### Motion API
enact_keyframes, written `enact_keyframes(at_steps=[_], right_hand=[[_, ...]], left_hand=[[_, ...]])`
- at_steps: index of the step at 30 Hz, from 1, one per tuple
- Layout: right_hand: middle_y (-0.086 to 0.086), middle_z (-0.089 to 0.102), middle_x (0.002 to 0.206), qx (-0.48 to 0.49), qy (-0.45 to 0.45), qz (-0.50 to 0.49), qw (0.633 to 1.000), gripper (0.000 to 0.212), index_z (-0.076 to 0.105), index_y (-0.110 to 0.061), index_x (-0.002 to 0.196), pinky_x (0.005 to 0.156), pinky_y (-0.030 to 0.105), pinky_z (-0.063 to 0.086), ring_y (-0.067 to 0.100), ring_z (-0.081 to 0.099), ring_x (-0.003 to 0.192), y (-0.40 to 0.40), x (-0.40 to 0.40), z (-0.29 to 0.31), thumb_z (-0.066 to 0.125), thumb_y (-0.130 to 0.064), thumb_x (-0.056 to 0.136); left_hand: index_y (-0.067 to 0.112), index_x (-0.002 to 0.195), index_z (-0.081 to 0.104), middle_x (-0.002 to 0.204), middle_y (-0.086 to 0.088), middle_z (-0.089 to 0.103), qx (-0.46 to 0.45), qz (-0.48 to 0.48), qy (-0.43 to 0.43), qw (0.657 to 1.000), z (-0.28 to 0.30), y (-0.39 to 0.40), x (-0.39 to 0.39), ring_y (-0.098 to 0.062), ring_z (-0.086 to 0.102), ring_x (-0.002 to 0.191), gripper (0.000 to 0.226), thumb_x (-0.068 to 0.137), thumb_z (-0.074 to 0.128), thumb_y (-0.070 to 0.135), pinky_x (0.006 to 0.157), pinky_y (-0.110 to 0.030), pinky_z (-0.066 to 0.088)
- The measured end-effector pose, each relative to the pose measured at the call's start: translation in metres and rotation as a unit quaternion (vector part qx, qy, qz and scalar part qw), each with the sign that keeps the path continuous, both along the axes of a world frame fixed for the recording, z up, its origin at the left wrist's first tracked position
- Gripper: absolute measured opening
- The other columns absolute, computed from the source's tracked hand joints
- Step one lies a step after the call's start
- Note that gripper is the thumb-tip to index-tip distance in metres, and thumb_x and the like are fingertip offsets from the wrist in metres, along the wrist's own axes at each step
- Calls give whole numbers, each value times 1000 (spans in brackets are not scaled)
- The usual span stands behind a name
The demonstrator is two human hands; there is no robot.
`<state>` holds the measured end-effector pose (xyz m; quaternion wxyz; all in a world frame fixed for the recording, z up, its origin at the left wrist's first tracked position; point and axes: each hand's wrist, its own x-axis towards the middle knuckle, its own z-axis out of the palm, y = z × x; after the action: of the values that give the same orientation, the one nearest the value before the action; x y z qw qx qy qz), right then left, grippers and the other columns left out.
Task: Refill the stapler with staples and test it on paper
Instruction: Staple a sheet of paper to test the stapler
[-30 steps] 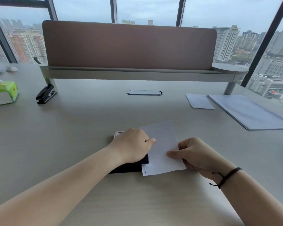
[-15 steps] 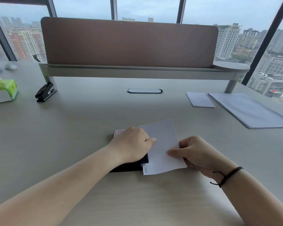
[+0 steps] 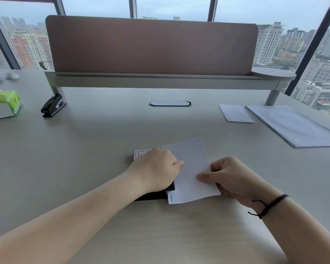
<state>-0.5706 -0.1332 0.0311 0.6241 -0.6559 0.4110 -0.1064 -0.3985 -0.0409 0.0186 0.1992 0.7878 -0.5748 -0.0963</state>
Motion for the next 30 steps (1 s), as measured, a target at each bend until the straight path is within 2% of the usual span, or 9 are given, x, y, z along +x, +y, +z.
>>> enact_keyframes(at_steps=[6,10,13,18,20,22,25,28,30], right_hand=[[9,75,69,-2,1,5,1000,9,77,6,90,38,13,45,10,67,43,-4,0,-4,71,0,86],[1,71,54,0,4,23,1000,8,75,5,85,34,10,41,5,61,36,-8,-1,-5,68,1,88],[-5,63,41,7,-1,32,999,10,71,4,81,31,8,36,1,53,28,-11,0,-6,66,3,90],[1,72,55,12,2,34,999,8,75,4,89,34,10,41,5,60,35,-14,1,-10,69,-1,89],[9,79,74,5,0,33,999,9,78,1,91,44,17,52,14,73,53,-15,1,-12,70,-4,88],[13,81,87,-30,6,30,999,10,79,-3,90,66,35,63,28,78,76,-13,1,-16,72,-9,87],[11,81,84,-68,6,13,998,9,80,-5,86,82,51,59,35,77,83,-8,0,-18,72,-10,86],[11,81,81,-81,-9,-8,997,9,80,-4,83,76,48,60,35,77,79,-8,-1,-20,73,-8,84],[8,79,73,-75,-21,-18,997,9,79,-3,80,58,32,57,25,75,61,-9,-4,-20,73,-8,84]], left_hand=[[11,52,26,52,-5,32,14,16,-30,999,-2,-3,-3,-25,31,52,52,97,42,32,48,-31,23],[11,52,26,52,-2,30,22,24,-54,998,-2,-3,-6,-13,25,50,49,98,40,25,47,-31,19],[10,53,26,53,-1,30,16,19,-79,997,-4,-3,-9,-22,32,57,47,97,39,17,50,-28,26],[10,54,29,56,-4,35,38,26,-63,997,-9,-9,-5,-31,44,67,42,94,40,17,58,-29,34],[8,54,28,55,-3,32,41,21,-61,997,-9,-9,-5,-30,39,64,42,94,41,15,57,-29,32],[9,54,27,54,-3,31,22,17,-79,996,-8,-6,-7,-25,35,58,46,97,40,20,54,-27,29],[10,54,27,48,-1,29,-33,37,-33,998,-3,0,-3,-21,30,49,54,98,40,37,48,-30,23],[14,53,24,43,2,23,-95,77,67,990,-1,2,11,-18,28,46,56,96,47,41,52,-31,26],[16,51,25,41,3,23,-139,103,102,980,1,4,17,-17,28,46,57,95,50,42,53,-30,27]])
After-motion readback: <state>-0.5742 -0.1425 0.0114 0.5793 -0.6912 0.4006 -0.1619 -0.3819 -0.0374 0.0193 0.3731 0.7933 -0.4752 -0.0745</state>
